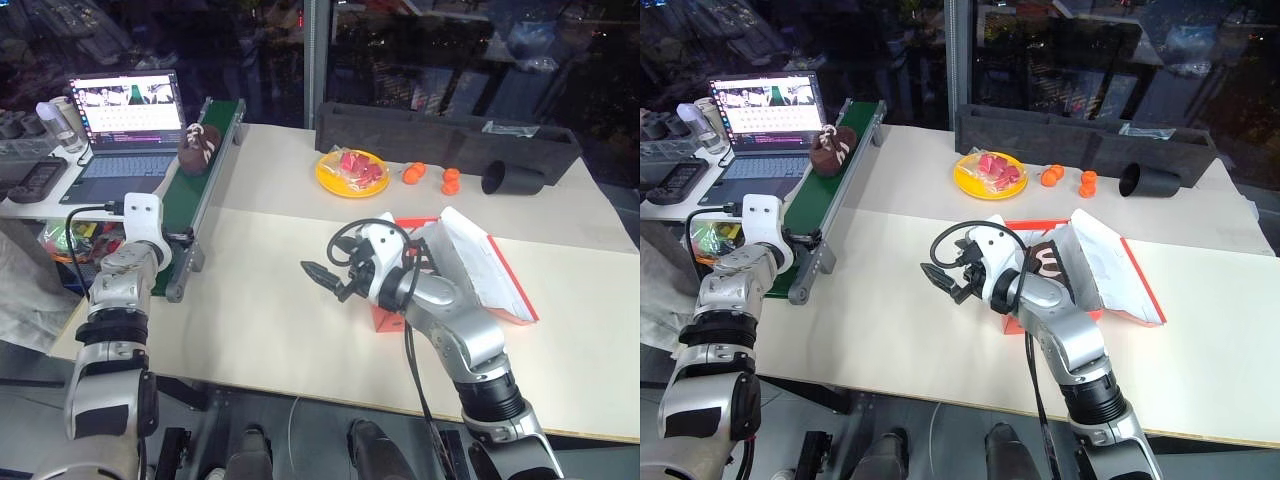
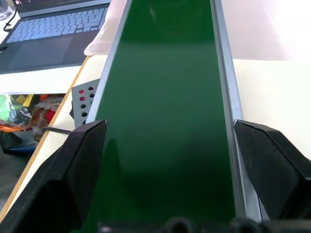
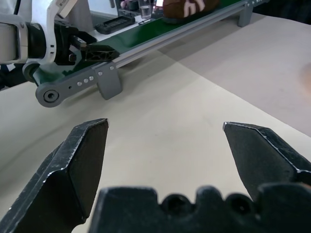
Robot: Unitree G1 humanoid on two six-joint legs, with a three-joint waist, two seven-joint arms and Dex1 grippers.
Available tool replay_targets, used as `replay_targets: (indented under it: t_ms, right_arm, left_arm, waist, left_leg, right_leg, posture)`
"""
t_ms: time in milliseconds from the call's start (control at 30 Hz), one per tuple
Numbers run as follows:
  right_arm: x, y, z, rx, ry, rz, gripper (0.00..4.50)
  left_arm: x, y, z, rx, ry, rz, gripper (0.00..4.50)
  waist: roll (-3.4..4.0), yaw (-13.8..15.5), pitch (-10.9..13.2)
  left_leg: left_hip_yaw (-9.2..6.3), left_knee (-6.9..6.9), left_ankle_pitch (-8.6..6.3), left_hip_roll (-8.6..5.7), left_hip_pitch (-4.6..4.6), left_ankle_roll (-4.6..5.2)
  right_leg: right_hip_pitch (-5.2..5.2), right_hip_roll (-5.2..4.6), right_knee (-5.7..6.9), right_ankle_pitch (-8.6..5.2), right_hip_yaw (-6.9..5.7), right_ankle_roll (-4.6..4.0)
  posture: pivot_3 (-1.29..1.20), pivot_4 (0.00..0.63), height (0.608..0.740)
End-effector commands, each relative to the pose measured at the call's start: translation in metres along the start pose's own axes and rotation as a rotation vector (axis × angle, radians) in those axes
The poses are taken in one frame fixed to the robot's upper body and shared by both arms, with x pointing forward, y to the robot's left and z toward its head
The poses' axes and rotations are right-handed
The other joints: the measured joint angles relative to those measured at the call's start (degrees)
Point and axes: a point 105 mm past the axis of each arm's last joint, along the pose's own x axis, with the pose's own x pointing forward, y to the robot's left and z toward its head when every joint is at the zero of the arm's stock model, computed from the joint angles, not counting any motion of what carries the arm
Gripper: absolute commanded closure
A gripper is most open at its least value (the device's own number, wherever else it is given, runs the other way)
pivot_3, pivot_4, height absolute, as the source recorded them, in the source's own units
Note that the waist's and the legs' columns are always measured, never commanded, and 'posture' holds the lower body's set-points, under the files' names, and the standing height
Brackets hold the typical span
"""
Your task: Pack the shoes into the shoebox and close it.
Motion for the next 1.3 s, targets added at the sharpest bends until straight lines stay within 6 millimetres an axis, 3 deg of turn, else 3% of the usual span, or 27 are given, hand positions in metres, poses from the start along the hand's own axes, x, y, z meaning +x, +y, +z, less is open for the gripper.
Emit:
replay_targets:
  t_ms: [33, 833, 1067, 1167, 1233, 1300]
  right_arm:
    - [-0.004, 0.003, 0.012, -0.005, -0.049, -0.004, 0.00]
    - [-0.004, 0.000, 0.016, 0.020, -0.069, -0.033, 0.00]
    - [-0.006, -0.005, 0.019, 0.018, -0.079, -0.051, 0.00]
    - [-0.007, -0.007, 0.021, 0.015, -0.082, -0.059, 0.00]
    - [-0.007, -0.008, 0.021, 0.013, -0.084, -0.061, 0.00]
    - [-0.007, -0.010, 0.022, 0.011, -0.086, -0.066, 0.00]
  left_arm:
    - [-0.002, 0.005, 0.021, 0.026, -0.061, 0.011, 0.05]
    - [0.000, 0.010, 0.015, 0.028, -0.036, 0.031, 0.05]
    - [0.002, -0.005, 0.012, -0.010, -0.026, -0.005, 0.05]
    - [0.003, -0.008, 0.017, -0.055, -0.044, -0.022, 0.75]
    - [0.003, -0.010, 0.022, -0.088, -0.066, -0.029, 1.46]
    - [0.002, -0.014, 0.031, -0.150, -0.101, -0.059, 1.69]
  waist:
    - [0.00, 0.0, 0.0]
    - [0.00, 0.0, 0.0]
    - [-0.01, 0.2, 0.0]
    - [-0.01, 0.3, 0.0]
    - [-0.01, 0.3, 0.0]
    - [-0.01, 0.3, 0.0]
  left_leg:
    - [0.00, 0.00, 0.00, 0.00, 0.00, 0.00]
    - [0.00, 0.00, 0.00, 0.00, 0.00, 0.00]
    - [0.00, 0.01, 0.00, 0.00, 0.00, 0.00]
    - [0.00, 0.02, 0.00, 0.00, 0.01, 0.00]
    - [0.00, 0.04, 0.00, 0.00, 0.02, 0.00]
    - [0.00, 0.04, 0.00, 0.00, 0.02, 0.00]
  right_leg:
    - [0.00, 0.00, 0.00, 0.00, 0.00, 0.00]
    - [0.00, 0.00, 0.01, 0.00, 0.00, 0.00]
    - [0.01, 0.00, 0.02, 0.00, 0.00, 0.00]
    - [0.02, -0.01, 0.03, 0.00, -0.01, 0.00]
    - [0.02, 0.00, 0.06, 0.00, -0.01, 0.00]
    - [0.02, 0.00, 0.08, 0.00, -0.01, 0.00]
  posture:
    - [0.00, 0.150, 0.740]
    - [0.00, 0.150, 0.740]
    - [0.00, 0.150, 0.740]
    - [0.00, 0.150, 0.740]
    - [0.00, 0.150, 0.740]
    - [0.00, 0.150, 0.740]
